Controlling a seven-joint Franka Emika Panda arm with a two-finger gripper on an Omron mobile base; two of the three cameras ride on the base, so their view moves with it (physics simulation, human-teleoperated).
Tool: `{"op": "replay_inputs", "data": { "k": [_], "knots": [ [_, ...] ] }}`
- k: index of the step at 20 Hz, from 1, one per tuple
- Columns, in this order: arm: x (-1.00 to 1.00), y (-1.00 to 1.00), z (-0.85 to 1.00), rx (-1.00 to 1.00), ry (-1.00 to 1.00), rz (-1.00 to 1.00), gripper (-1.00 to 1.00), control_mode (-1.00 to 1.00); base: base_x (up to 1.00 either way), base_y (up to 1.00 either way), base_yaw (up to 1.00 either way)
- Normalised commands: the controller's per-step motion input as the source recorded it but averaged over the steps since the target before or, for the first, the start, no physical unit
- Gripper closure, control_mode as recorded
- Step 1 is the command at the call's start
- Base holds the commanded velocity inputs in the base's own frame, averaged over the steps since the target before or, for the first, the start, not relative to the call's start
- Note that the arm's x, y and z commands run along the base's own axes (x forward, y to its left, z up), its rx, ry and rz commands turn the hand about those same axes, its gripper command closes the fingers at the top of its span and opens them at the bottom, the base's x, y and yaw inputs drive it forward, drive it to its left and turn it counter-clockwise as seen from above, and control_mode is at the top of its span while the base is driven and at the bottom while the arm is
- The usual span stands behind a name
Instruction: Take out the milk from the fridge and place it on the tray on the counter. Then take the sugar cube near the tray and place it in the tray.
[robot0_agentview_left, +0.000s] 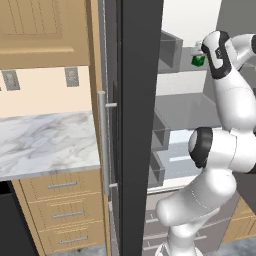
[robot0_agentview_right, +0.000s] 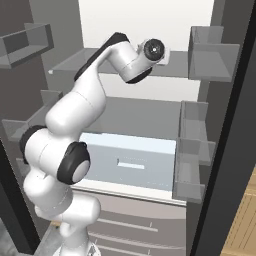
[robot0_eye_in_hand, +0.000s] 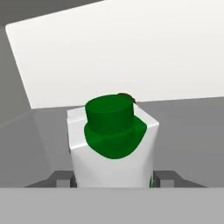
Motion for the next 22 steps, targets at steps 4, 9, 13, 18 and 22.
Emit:
{"op": "replay_inputs", "data": {
  "k": [4,9,13,18,22],
  "knots": [
    [-0.57,0.0,0.06,0.01,-0.04,0.0,1.0,-1.0,0.0,0.0,0.0],
    [-0.95,0.12,0.08,0.0,-0.11,0.0,1.0,-1.0,0.0,0.0,0.0],
    [-0.99,0.27,0.0,0.0,-0.02,0.0,1.0,-1.0,0.0,0.0,0.0],
    [-1.0,0.03,0.07,-0.01,0.01,-0.05,1.0,-1.0,0.0,0.0,0.0],
    [-1.0,0.02,0.0,-0.04,0.06,-0.06,1.0,-1.0,0.0,0.0,0.0]
  ]
}}
